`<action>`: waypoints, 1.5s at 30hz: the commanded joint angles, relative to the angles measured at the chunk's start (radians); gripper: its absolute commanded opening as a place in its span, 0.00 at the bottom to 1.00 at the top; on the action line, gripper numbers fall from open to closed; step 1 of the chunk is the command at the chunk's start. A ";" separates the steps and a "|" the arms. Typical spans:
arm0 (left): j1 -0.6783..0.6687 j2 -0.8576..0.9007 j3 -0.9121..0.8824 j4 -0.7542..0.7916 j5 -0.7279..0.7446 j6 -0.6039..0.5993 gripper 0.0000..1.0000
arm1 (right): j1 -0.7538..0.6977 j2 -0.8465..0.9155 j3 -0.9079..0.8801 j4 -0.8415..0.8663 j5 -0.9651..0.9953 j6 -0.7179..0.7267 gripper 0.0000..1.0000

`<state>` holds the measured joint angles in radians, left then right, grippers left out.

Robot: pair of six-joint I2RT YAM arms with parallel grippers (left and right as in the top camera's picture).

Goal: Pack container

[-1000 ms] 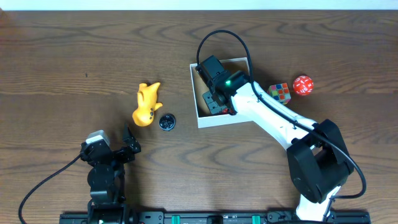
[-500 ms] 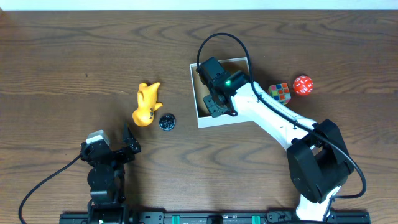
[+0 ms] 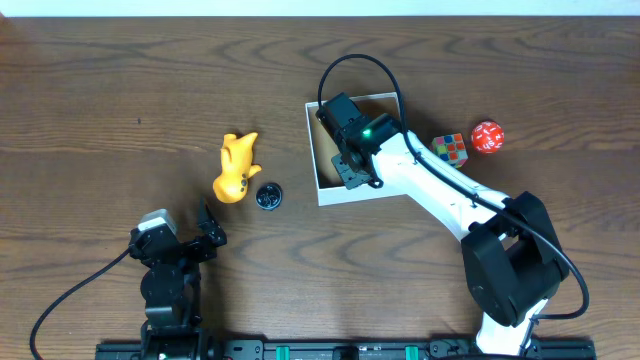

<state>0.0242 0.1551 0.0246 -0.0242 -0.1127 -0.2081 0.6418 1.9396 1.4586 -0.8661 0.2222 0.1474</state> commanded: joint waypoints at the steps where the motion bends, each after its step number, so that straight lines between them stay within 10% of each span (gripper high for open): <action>1: -0.002 -0.007 -0.021 -0.036 -0.030 0.013 0.98 | -0.002 -0.002 0.017 -0.003 0.035 -0.015 0.38; 45: -0.002 -0.007 -0.021 -0.036 -0.030 0.013 0.98 | -0.066 0.089 0.019 0.137 -0.035 -0.119 0.37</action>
<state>0.0242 0.1551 0.0246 -0.0242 -0.1127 -0.2081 0.5781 2.0487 1.4605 -0.7254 0.1574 0.0399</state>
